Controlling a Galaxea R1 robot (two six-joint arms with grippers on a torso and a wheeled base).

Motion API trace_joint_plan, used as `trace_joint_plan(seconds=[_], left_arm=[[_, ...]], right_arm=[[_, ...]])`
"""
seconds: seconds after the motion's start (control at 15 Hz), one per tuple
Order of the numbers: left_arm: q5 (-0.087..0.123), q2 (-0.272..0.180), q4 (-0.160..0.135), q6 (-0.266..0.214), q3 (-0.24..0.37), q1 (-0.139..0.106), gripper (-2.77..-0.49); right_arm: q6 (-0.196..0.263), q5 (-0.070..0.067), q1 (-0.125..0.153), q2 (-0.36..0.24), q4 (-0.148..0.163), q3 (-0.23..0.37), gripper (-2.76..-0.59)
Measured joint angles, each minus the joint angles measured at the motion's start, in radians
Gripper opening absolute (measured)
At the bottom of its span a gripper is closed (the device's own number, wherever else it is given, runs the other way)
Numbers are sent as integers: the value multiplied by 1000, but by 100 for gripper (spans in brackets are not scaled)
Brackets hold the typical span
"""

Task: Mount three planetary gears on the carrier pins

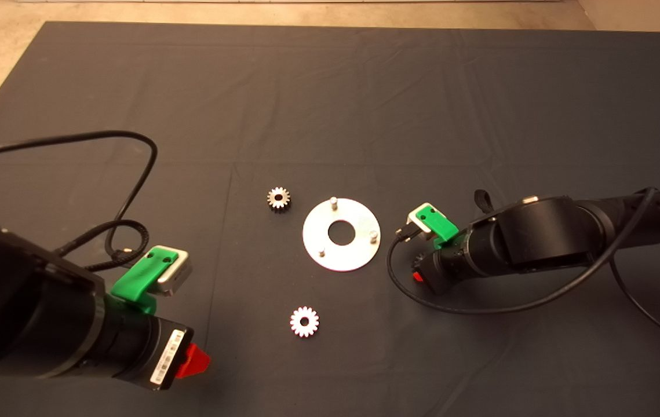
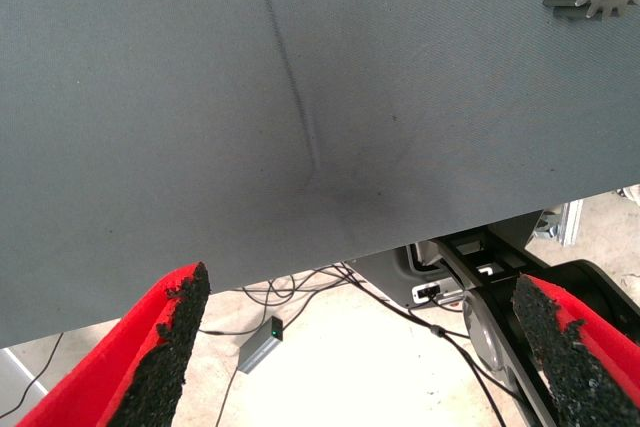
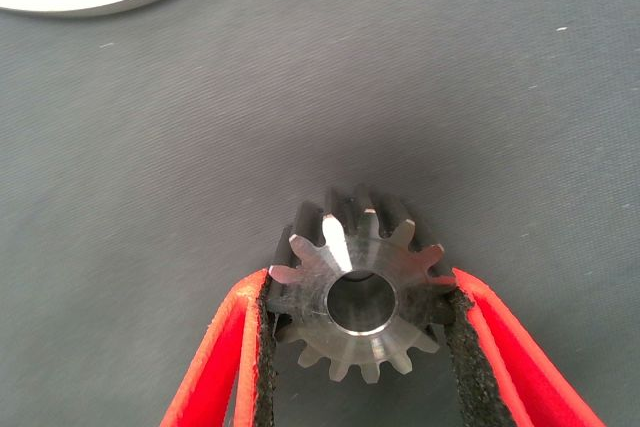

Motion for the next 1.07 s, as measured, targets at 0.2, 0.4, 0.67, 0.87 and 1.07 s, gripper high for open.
trace_joint_plan(seconds=[0.2, 0.4, 0.67, 0.87, 1.07], left_arm=[[0, 0, 0, 0, 0, 0, -109], [0, 0, 0, 0, 0, 0, -109], [0, 0, 0, 0, 0, 0, -109], [0, 0, 0, 0, 0, 0, -109], [0, 0, 0, -4, 0, 0, -109]], right_arm=[[3, 0, 23, 0, 0, 29, -241], [7, -1, 82, 7, 0, 42, -241], [11, -4, 153, 50, 1, 51, -241], [15, -3, 165, 107, 3, 51, -242], [22, -2, 176, 153, 3, 46, -241]])
